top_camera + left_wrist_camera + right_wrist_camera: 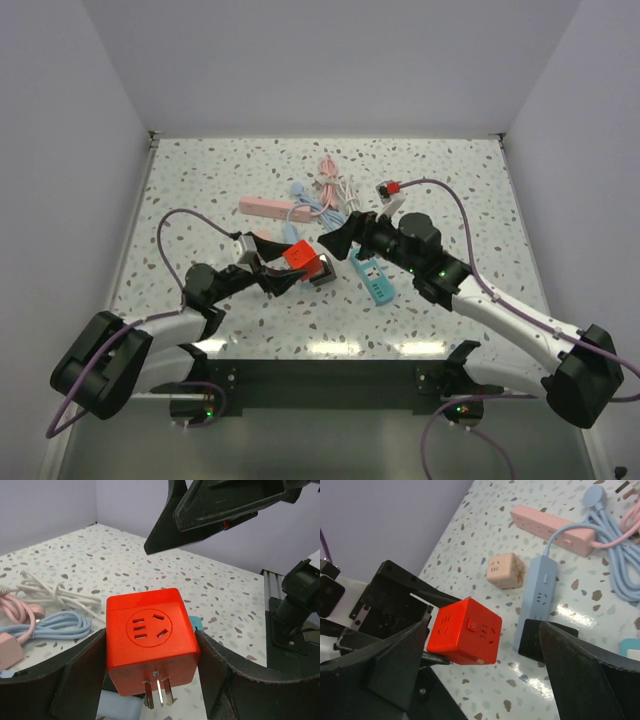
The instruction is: Insert the plug
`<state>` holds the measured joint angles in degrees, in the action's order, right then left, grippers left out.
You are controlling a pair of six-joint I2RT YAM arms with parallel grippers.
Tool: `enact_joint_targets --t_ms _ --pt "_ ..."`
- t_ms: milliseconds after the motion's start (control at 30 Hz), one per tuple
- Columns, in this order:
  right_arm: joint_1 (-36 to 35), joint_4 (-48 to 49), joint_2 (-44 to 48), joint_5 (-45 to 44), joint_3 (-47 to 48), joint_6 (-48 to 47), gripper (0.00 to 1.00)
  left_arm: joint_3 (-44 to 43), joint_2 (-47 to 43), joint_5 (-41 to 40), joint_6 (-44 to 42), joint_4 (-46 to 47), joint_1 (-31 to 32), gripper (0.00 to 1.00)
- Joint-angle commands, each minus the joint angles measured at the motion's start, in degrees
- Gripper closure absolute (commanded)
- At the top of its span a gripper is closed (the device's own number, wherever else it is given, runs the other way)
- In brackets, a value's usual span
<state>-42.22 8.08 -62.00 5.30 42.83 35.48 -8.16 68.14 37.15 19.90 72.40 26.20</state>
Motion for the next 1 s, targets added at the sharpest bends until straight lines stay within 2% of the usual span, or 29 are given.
enact_joint_targets --t_ms 0,233,500,833,967 --pt "1.0 6.5 0.6 7.3 -0.3 8.0 0.02 -4.0 -3.1 -2.4 -3.3 23.2 1.4 1.0" --pt "1.4 11.1 -3.8 13.6 0.8 14.6 0.02 -8.4 -5.5 -2.7 -5.0 22.0 2.8 1.0" --pt "1.5 9.3 -5.5 15.7 3.7 14.0 0.02 -9.9 -6.2 -1.5 -6.3 20.5 3.9 1.0" --pt "1.5 17.1 -7.8 21.8 3.0 19.1 0.03 -10.4 -4.6 -1.8 -7.2 22.7 5.4 1.0" --pt "1.4 17.1 -7.4 22.1 2.8 19.4 0.03 -10.5 -5.2 -2.9 -8.5 22.7 6.0 1.0"
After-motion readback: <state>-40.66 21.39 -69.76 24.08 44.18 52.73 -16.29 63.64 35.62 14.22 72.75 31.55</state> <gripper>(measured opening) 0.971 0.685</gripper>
